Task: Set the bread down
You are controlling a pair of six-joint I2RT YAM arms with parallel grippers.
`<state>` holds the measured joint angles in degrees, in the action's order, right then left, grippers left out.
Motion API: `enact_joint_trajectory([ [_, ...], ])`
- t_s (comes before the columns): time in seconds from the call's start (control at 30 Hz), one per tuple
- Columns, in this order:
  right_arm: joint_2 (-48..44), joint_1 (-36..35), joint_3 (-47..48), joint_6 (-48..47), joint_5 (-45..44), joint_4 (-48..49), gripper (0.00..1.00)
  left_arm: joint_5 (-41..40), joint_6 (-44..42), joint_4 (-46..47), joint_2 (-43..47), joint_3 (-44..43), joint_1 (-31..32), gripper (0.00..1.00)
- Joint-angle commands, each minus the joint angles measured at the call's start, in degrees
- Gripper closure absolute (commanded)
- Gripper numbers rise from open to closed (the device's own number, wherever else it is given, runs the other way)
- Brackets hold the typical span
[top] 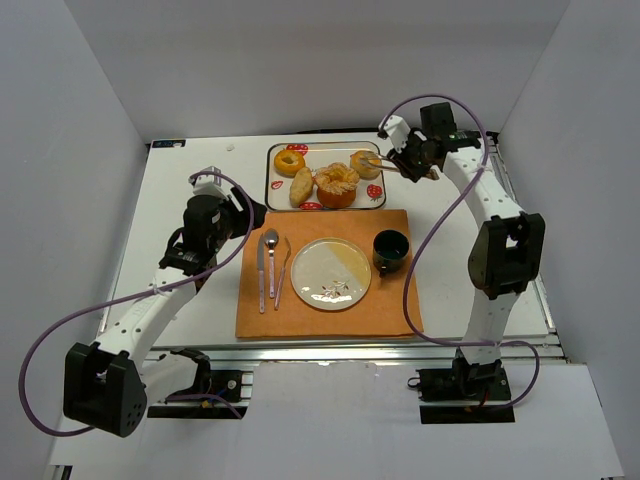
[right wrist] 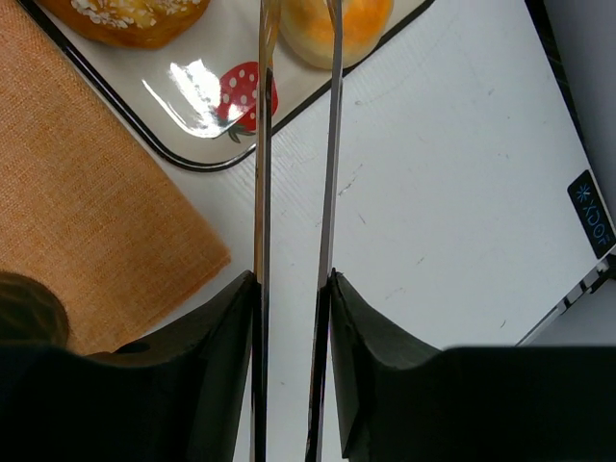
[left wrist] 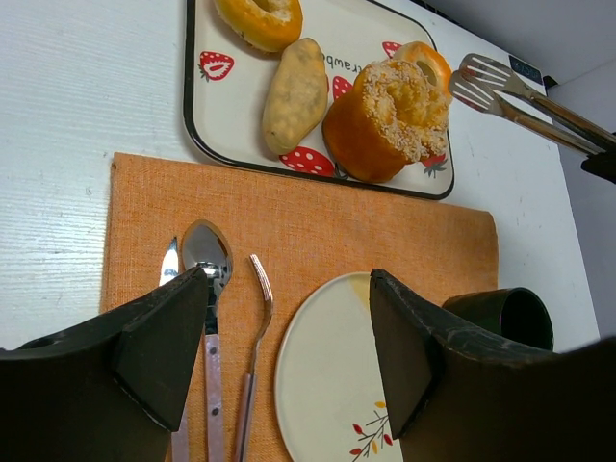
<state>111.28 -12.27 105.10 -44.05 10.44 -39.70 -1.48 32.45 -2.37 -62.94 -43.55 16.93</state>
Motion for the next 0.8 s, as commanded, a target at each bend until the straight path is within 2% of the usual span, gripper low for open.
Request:
enact_joint_trajectory([
  [0.0,0.86,-0.73,1.60,-2.79,-1.91,3.41,0.59,-0.02,0.07,0.44,0.27,-0.31,-0.49,0.23],
  [0.37,4.29,-2.05,2.66,-4.73,-3.67,4.28,0.57,-0.11,0.42,0.70,0.27,-0.04,-0.49,0.23],
  [0.77,3.41,-2.49,-0.16,-5.60,-4.28,7.62,0.53,-0.02,0.34,0.97,-0.34,-0.22,-0.49,0.23],
])
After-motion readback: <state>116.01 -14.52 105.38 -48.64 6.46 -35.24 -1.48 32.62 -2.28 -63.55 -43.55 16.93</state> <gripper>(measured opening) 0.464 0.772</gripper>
